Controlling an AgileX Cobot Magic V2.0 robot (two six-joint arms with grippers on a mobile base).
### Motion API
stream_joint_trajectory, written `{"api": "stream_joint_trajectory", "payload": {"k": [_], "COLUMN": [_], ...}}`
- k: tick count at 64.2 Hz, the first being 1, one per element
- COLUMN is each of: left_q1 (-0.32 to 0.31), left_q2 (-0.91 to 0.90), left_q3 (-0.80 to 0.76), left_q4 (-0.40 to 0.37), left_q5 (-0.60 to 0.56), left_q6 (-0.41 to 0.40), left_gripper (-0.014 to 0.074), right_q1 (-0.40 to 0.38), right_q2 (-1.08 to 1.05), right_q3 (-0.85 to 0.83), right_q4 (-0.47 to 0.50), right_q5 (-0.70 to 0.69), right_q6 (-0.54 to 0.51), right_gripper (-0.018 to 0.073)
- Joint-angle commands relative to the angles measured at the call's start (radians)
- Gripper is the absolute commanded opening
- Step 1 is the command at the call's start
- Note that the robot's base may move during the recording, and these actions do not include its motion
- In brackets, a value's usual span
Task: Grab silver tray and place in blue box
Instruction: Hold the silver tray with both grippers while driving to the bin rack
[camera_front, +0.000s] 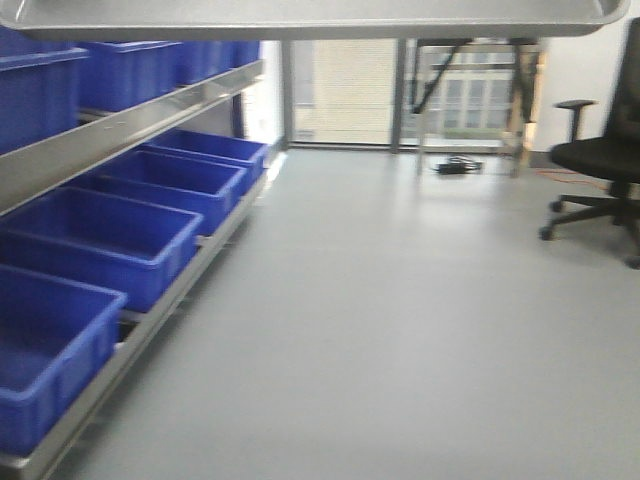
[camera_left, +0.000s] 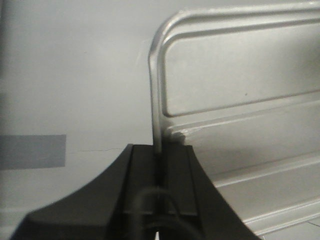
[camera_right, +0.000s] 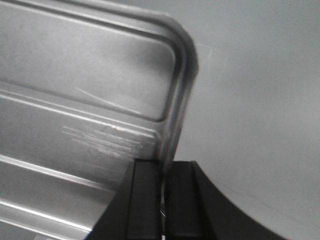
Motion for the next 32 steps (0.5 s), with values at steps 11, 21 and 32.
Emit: {"api": "stream_joint_trajectory", "payload": {"k": [11, 21, 32], "left_q1": [-0.007, -0.007, -0.007], "left_q2": [-0.025, -0.025, -0.025], "left_q3": [-0.031, -0.031, -0.031], "left_q4": [0.036, 0.036, 0.036], "left_q5": [-0.030, -0.030, -0.030], "left_q6": [0.012, 0.012, 0.012], "left_gripper": [-0.0098, -0.0098, -0.0098], "right_q1": [-0.002, -0.002, -0.002], "right_q2": [-0.030, -0.030, -0.030], "right_q3": [-0.030, -0.030, -0.030], "right_q4": [-0.045, -0.045, -0.045], "right_q5": [-0.025, -0.025, -0.025], "right_q6": [-0.023, -0.023, -0.023], "right_gripper": [0.0057, 0.0057, 0.0057]}}
